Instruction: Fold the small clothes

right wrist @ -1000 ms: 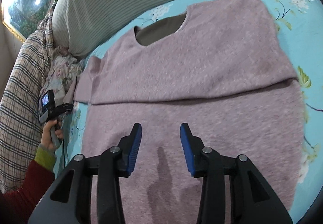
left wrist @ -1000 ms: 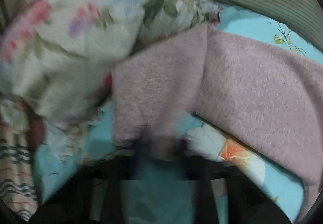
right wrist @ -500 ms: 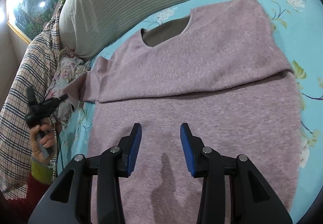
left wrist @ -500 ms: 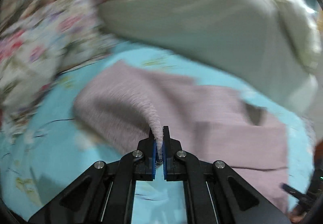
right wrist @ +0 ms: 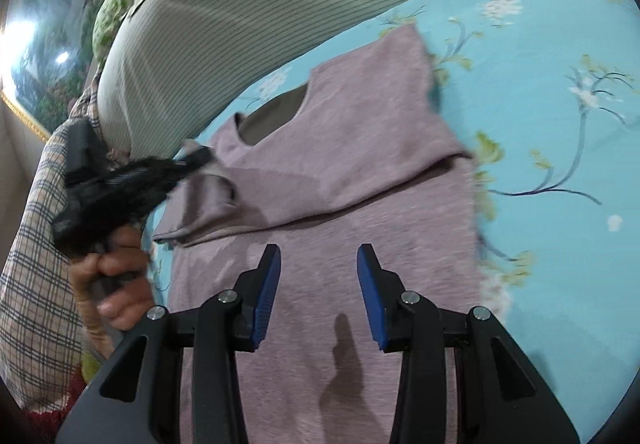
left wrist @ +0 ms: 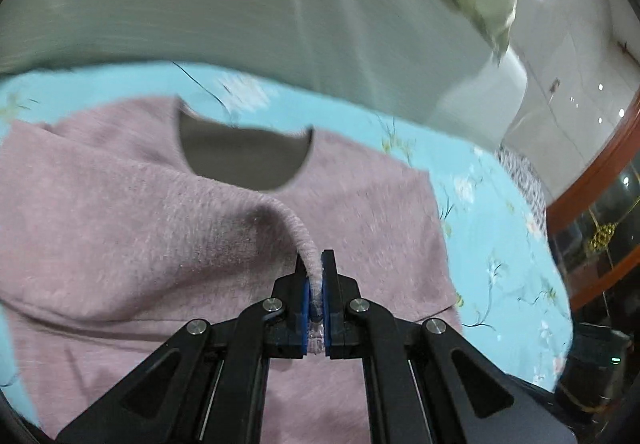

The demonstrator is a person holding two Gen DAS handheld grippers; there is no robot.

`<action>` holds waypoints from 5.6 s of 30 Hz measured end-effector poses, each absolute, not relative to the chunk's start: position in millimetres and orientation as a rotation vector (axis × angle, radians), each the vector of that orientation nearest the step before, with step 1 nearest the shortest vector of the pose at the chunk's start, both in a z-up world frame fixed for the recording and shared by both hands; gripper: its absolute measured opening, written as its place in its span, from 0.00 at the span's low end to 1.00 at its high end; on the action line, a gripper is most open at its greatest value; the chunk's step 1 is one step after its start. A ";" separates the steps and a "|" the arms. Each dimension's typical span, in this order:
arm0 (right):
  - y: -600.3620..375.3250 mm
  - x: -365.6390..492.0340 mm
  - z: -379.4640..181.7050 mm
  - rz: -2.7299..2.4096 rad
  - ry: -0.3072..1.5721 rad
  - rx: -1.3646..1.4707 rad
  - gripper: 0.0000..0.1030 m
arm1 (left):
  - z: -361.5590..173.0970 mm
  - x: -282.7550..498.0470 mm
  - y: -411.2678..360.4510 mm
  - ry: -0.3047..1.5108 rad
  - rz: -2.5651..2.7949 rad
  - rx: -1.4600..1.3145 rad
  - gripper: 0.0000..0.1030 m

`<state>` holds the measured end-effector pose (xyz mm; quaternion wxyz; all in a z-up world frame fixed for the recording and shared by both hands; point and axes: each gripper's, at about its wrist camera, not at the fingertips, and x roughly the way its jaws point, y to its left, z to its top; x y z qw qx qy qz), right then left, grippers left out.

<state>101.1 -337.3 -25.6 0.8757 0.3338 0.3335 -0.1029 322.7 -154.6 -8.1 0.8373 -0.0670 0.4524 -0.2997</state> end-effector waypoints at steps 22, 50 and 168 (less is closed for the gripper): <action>-332.5 244.3 -52.2 -0.155 0.797 0.566 0.54 | -59.6 307.3 65.1 0.916 -0.068 -0.236 0.56; -420.0 187.8 -35.1 -0.382 0.679 0.614 0.04 | -83.1 335.6 70.2 0.870 0.068 -0.043 0.56; -272.7 -94.9 -106.1 0.243 0.879 0.703 0.08 | -100.6 24.1 135.0 1.126 -0.706 -0.162 0.08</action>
